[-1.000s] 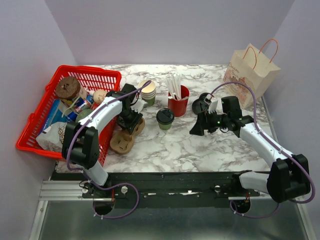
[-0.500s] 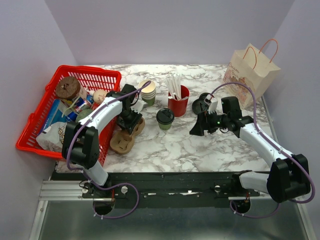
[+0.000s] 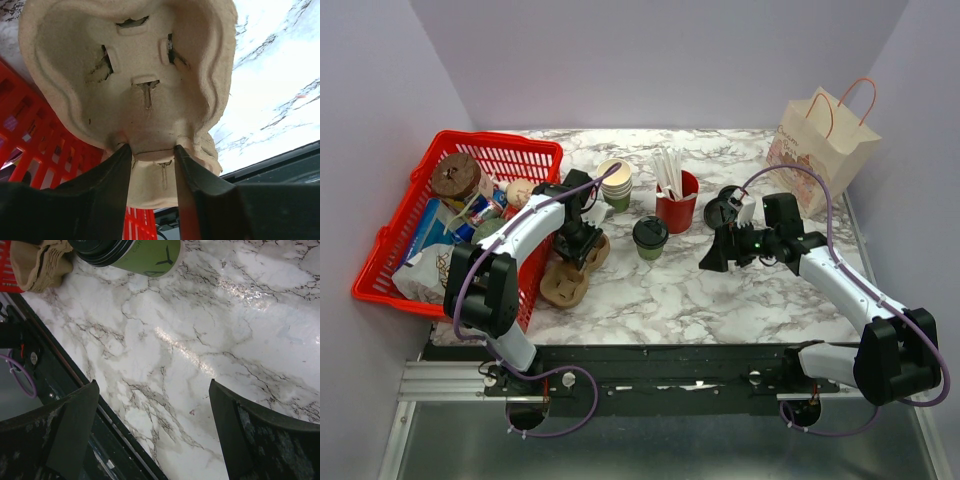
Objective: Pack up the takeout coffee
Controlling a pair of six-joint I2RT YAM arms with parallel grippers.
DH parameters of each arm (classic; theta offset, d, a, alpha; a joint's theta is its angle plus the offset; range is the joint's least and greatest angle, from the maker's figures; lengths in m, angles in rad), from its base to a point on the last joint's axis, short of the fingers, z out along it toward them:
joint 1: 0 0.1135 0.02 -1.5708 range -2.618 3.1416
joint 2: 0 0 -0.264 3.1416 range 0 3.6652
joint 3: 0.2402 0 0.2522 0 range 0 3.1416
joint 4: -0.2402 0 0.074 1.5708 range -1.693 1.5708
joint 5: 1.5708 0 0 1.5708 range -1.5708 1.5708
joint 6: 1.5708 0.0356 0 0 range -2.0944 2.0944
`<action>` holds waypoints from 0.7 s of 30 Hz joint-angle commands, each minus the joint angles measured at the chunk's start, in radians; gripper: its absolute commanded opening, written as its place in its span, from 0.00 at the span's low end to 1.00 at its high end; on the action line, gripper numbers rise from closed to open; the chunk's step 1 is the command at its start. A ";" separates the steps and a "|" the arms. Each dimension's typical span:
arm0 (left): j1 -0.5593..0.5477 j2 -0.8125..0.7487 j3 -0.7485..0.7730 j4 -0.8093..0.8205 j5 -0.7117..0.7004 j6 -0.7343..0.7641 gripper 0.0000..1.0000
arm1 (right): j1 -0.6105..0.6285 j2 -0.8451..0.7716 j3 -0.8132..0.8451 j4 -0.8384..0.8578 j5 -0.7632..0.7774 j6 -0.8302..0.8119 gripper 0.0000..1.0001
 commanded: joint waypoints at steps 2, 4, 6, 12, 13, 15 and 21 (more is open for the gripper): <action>0.003 -0.004 0.025 -0.031 0.017 -0.008 0.34 | -0.010 0.003 -0.013 0.024 0.016 0.005 1.00; 0.003 -0.024 0.037 -0.054 0.021 0.001 0.23 | -0.010 -0.001 -0.015 0.024 0.019 0.005 1.00; 0.007 -0.057 0.043 -0.066 0.019 0.017 0.17 | -0.013 -0.001 -0.013 0.024 0.019 0.006 1.00; 0.009 -0.123 0.029 -0.103 0.031 0.067 0.00 | -0.013 0.008 -0.009 0.024 0.013 0.005 1.00; 0.009 -0.124 0.032 -0.115 0.042 0.093 0.00 | -0.013 0.009 -0.009 0.023 0.015 0.005 1.00; 0.009 -0.132 0.042 -0.134 0.083 0.117 0.00 | -0.013 0.014 -0.004 0.021 0.012 0.003 1.00; 0.003 -0.182 0.068 -0.169 0.223 0.166 0.00 | -0.033 -0.020 0.072 -0.020 0.010 -0.044 0.99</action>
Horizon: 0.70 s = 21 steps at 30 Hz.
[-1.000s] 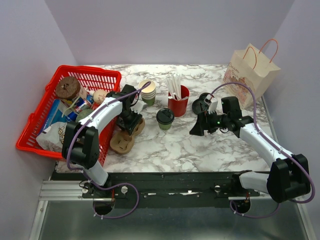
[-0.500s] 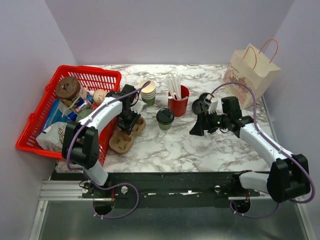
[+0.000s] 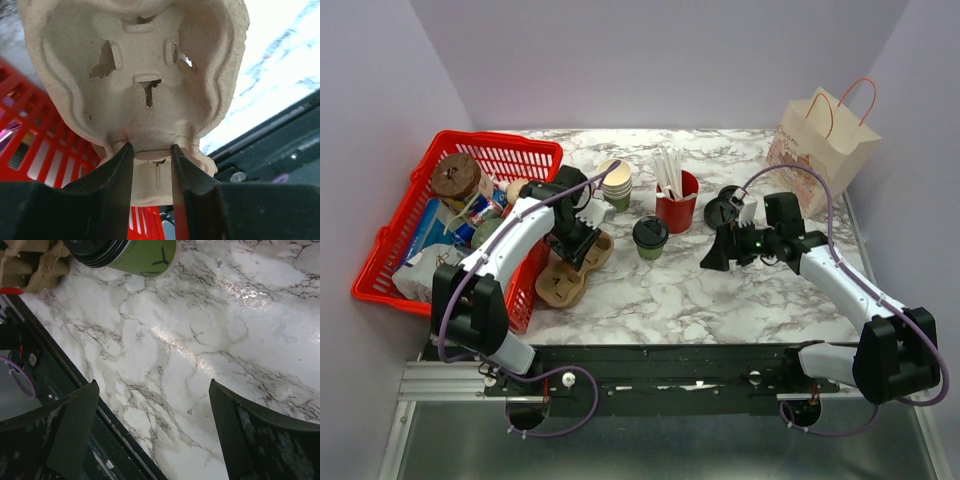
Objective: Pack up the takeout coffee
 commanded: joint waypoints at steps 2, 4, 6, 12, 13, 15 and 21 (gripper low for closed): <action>-0.008 -0.094 0.049 -0.064 0.179 0.077 0.00 | -0.036 -0.062 0.175 -0.067 0.018 -0.141 0.99; -0.016 -0.145 0.061 -0.071 0.214 0.104 0.00 | -0.051 -0.095 0.291 -0.103 0.045 -0.203 1.00; -0.036 -0.188 0.063 -0.077 0.285 0.165 0.00 | -0.077 -0.102 0.373 -0.128 0.048 -0.268 1.00; -0.160 -0.231 0.006 -0.070 0.372 0.243 0.00 | -0.312 0.050 0.779 -0.228 0.018 -0.205 0.96; -0.177 -0.231 -0.001 -0.061 0.371 0.250 0.00 | -0.367 0.071 0.825 -0.232 0.031 -0.199 0.96; -0.218 -0.226 -0.026 -0.048 0.368 0.258 0.00 | -0.415 0.143 0.958 -0.234 0.109 -0.197 0.96; -0.318 -0.190 -0.084 0.019 0.305 0.312 0.00 | -0.493 0.285 1.145 -0.239 0.335 -0.325 0.98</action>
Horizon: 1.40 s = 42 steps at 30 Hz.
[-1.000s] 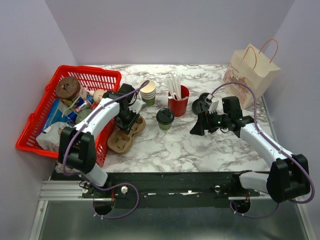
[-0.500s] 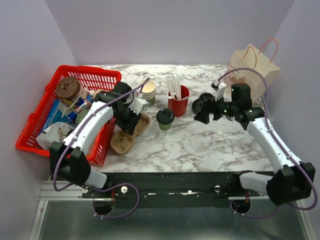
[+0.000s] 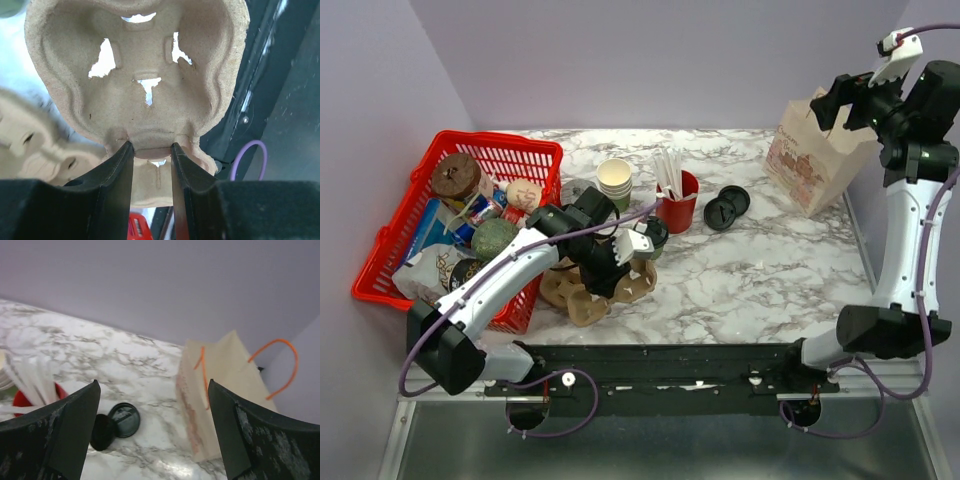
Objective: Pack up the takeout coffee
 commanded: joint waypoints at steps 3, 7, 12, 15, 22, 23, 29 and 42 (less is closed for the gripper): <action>-0.062 0.041 -0.072 0.110 -0.052 0.082 0.00 | -0.081 0.135 0.134 -0.029 0.230 -0.081 0.98; -0.076 0.059 -0.110 0.180 -0.074 0.079 0.00 | -0.100 0.247 0.241 -0.065 0.299 -0.130 0.98; -0.082 0.061 -0.136 0.222 -0.074 0.054 0.00 | -0.104 0.394 0.402 -0.146 0.359 -0.254 0.97; -0.082 0.059 -0.149 0.240 -0.075 0.051 0.00 | -0.104 0.466 0.479 -0.229 0.371 -0.352 0.97; -0.081 0.064 -0.161 0.266 -0.068 0.040 0.00 | -0.104 0.519 0.430 -0.301 0.406 -0.540 0.94; -0.081 0.065 -0.162 0.269 -0.068 0.040 0.00 | -0.106 0.522 0.424 -0.299 0.405 -0.543 0.94; -0.081 0.079 -0.153 0.263 -0.080 0.051 0.00 | -0.106 0.594 0.487 -0.309 0.405 -0.569 0.94; -0.082 0.095 -0.138 0.239 -0.088 0.039 0.02 | -0.106 0.671 0.504 -0.332 0.405 -0.656 0.81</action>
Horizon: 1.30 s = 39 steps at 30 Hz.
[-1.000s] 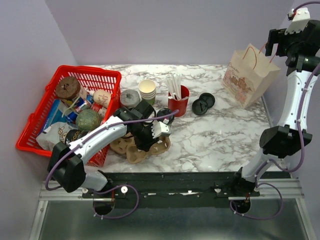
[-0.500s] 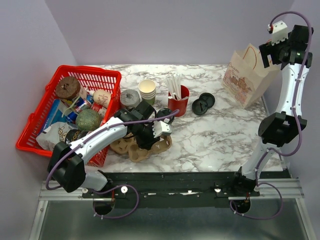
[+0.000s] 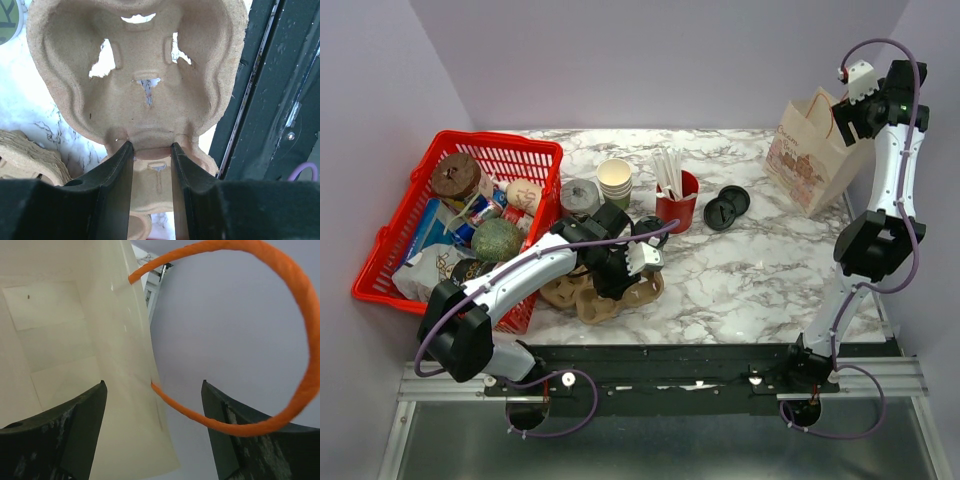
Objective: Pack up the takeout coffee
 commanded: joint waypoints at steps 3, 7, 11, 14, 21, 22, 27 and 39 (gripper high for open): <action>-0.007 0.011 0.017 -0.007 -0.009 -0.003 0.02 | -0.003 0.017 0.033 -0.064 -0.015 -0.029 0.73; -0.005 0.013 0.016 -0.004 -0.006 -0.003 0.02 | -0.003 -0.003 -0.010 -0.072 -0.031 -0.045 0.63; -0.005 0.011 0.011 -0.003 -0.006 -0.003 0.02 | -0.003 -0.017 -0.022 -0.093 -0.035 -0.060 0.45; -0.007 0.008 0.008 0.002 -0.008 -0.004 0.02 | -0.003 -0.035 -0.036 -0.106 -0.033 -0.065 0.42; -0.007 -0.001 0.002 0.011 -0.006 -0.008 0.02 | -0.003 -0.138 -0.148 -0.084 -0.038 -0.069 0.05; -0.005 -0.001 0.002 0.014 -0.006 -0.006 0.02 | -0.005 -0.164 -0.160 -0.075 -0.041 -0.068 0.01; -0.007 -0.008 0.000 0.014 -0.009 -0.003 0.02 | -0.003 -0.239 -0.222 -0.072 -0.074 -0.061 0.01; -0.007 -0.102 0.020 -0.018 0.055 0.057 0.02 | 0.016 -0.567 -0.501 -0.161 -0.235 -0.164 0.01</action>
